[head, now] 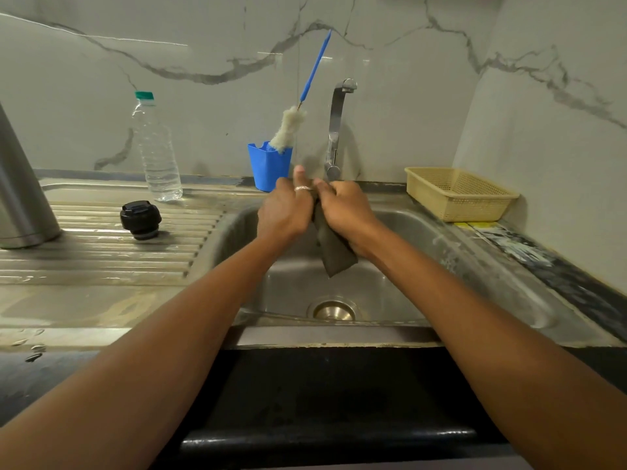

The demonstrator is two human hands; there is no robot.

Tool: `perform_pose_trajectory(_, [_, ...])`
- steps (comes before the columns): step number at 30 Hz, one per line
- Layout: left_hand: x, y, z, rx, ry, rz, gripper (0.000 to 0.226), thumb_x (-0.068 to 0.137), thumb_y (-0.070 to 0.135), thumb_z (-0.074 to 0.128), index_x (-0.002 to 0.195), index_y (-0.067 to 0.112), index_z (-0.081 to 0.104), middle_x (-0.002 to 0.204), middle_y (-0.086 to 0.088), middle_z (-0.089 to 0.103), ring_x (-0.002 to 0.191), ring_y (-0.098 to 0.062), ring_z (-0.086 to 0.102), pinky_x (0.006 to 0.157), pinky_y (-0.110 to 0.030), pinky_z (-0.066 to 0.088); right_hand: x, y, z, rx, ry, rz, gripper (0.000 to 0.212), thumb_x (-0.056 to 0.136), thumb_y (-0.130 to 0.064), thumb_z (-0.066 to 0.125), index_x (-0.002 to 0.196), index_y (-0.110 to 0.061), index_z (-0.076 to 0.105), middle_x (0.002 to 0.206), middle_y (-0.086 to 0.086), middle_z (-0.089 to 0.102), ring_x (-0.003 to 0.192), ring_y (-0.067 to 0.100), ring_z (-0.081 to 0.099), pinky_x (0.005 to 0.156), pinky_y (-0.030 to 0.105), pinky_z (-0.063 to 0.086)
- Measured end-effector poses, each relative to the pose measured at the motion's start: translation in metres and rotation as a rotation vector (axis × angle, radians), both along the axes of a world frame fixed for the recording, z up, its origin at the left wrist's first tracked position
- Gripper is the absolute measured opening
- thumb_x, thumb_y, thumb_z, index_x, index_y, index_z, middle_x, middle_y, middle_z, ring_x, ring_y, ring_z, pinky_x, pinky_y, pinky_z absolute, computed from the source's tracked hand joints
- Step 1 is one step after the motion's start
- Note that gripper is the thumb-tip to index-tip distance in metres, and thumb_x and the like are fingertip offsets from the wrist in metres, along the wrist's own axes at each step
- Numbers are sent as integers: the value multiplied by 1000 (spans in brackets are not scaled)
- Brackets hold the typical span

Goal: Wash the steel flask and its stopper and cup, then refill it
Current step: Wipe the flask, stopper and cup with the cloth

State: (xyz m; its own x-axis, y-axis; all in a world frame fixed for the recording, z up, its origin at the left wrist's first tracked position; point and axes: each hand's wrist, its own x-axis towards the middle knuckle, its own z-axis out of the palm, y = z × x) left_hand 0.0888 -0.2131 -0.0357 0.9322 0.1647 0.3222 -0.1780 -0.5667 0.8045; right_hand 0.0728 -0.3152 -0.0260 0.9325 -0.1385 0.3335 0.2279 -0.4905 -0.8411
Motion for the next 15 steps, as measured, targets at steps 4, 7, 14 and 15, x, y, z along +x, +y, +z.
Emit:
perform_pose_trajectory(4, [-4, -1, -12, 405, -361, -97, 47, 106, 58, 19, 98, 20, 44, 101, -4, 54, 87, -31, 54, 73, -41, 39, -6, -20, 9, 333, 248, 50, 34, 103, -34, 56, 99, -3, 71, 74, 8, 67, 63, 21, 63, 51, 33, 55])
perform_pose_trajectory(7, [-3, -5, -11, 473, -418, -99, 49, 106, 57, 20, 99, 17, 46, 98, -7, 56, 82, -31, 54, 69, -40, 39, -10, -26, 14, 394, 274, 67, 29, 104, -29, 56, 102, -3, 69, 74, 8, 65, 59, 19, 61, 44, 26, 49])
perform_pose_trajectory(14, [1, -3, -1, -279, 205, -40, 74, 103, 65, 9, 87, 12, 57, 72, -9, 57, 62, -22, 52, 60, -30, 42, -9, -6, 4, -153, -13, 52, 41, 102, -41, 53, 76, -11, 63, 67, 2, 61, 62, 18, 57, 67, 39, 52])
perform_pose_trajectory(15, [2, 0, -1, -469, 336, -76, 75, 103, 67, 8, 76, 13, 53, 54, -5, 51, 46, -17, 45, 47, -24, 37, -10, -4, 2, -297, -75, 73, 39, 102, -41, 53, 79, -10, 62, 70, 2, 62, 66, 19, 57, 68, 39, 50])
